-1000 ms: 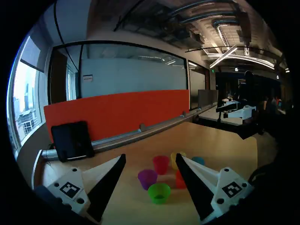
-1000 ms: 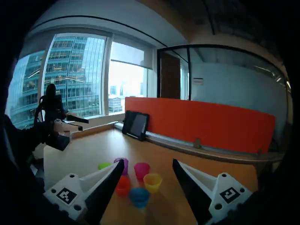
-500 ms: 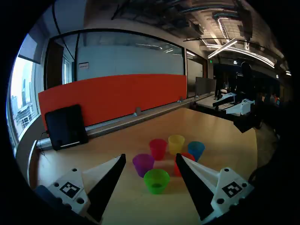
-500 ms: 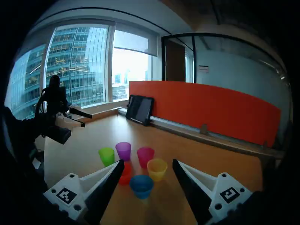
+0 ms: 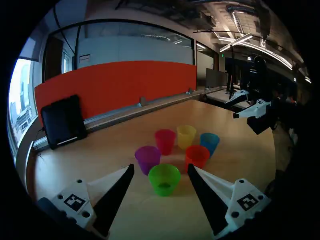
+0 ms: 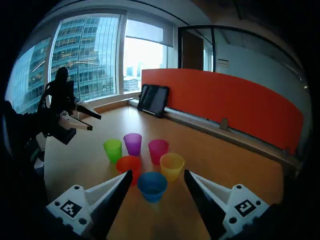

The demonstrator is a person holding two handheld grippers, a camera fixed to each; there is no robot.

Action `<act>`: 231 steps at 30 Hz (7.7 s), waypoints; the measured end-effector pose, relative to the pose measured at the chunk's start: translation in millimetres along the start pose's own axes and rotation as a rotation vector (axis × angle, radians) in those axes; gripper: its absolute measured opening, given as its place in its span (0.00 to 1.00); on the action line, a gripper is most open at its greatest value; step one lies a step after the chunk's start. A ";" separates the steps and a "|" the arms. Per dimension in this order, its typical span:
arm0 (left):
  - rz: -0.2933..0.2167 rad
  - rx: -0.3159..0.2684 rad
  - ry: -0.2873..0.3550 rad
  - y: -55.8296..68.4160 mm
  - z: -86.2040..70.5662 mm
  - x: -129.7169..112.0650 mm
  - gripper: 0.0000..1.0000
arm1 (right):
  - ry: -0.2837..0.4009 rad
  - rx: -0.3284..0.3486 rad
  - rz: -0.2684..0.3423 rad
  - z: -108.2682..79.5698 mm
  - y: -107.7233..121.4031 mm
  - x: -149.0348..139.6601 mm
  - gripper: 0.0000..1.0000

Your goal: Pour water

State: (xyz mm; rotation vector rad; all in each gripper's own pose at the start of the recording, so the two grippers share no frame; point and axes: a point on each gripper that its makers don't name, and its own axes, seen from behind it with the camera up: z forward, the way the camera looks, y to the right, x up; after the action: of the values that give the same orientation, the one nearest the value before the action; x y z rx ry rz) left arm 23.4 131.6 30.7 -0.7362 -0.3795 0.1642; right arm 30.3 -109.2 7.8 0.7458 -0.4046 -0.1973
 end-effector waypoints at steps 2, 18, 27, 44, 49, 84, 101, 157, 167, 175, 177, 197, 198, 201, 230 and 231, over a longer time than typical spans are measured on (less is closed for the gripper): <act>-0.004 -0.004 -0.015 -0.3 3.1 -7.3 0.99 | -0.015 0.005 -0.007 3.8 -1.0 -7.0 0.99; -0.022 -0.044 -0.132 3.6 24.9 -61.2 0.99 | -0.134 0.039 -0.024 36.3 -6.0 -65.7 1.00; -0.018 -0.064 -0.182 4.3 35.7 -77.1 0.99 | -0.172 0.055 -0.024 51.3 -6.9 -84.9 1.00; -0.003 -0.091 -0.223 9.8 66.6 -87.8 0.99 | -0.200 0.066 -0.027 81.0 -7.0 -96.3 1.00; 0.002 -0.092 -0.223 10.5 74.6 -86.0 0.99 | -0.197 0.070 -0.019 88.3 -7.5 -94.7 1.00; -0.031 -0.048 -0.180 0.3 84.5 -72.8 0.85 | -0.185 0.080 0.000 99.9 -9.4 -92.2 0.91; -0.011 -0.013 -0.037 2.9 49.7 -23.0 0.85 | -0.076 0.048 0.021 74.2 -18.2 -52.8 0.90; 0.029 -0.067 0.295 60.0 -17.0 98.1 0.85 | 0.313 0.013 -0.068 24.8 -33.7 114.3 0.91; 0.048 -0.084 0.315 69.1 -17.6 103.4 0.85 | 0.334 0.026 -0.109 24.3 -38.1 129.8 0.91; 0.055 -0.098 0.317 77.3 -17.3 103.9 0.85 | 0.345 0.027 -0.193 23.0 -40.2 147.2 0.91; 0.057 -0.101 0.316 78.9 -16.4 103.2 0.85 | 0.348 0.026 -0.217 22.7 -40.7 152.1 0.91; 0.059 -0.125 0.316 90.4 -7.1 103.1 0.85 | 0.375 -0.011 -0.552 22.8 -51.8 213.0 0.91; 0.059 -0.126 0.317 90.6 -6.8 103.3 0.85 | 0.375 -0.013 -0.569 23.4 -52.5 215.3 0.91; 0.058 -0.128 0.317 91.2 -6.4 103.9 0.85 | 0.375 -0.021 -0.618 26.0 -54.3 222.0 0.91; 0.070 -0.163 0.322 106.4 -2.4 109.2 0.85 | 0.405 -0.129 -1.039 39.2 -66.8 270.1 0.91; 0.071 -0.164 0.323 106.8 -2.5 109.7 0.85 | 0.406 -0.133 -1.048 38.9 -66.6 271.6 0.90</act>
State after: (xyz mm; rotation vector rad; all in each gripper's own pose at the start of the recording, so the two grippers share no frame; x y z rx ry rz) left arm 123.7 238.6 -13.1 -0.9220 -0.0595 0.0788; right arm 257.4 -266.8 65.2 0.7858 0.4200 -1.0243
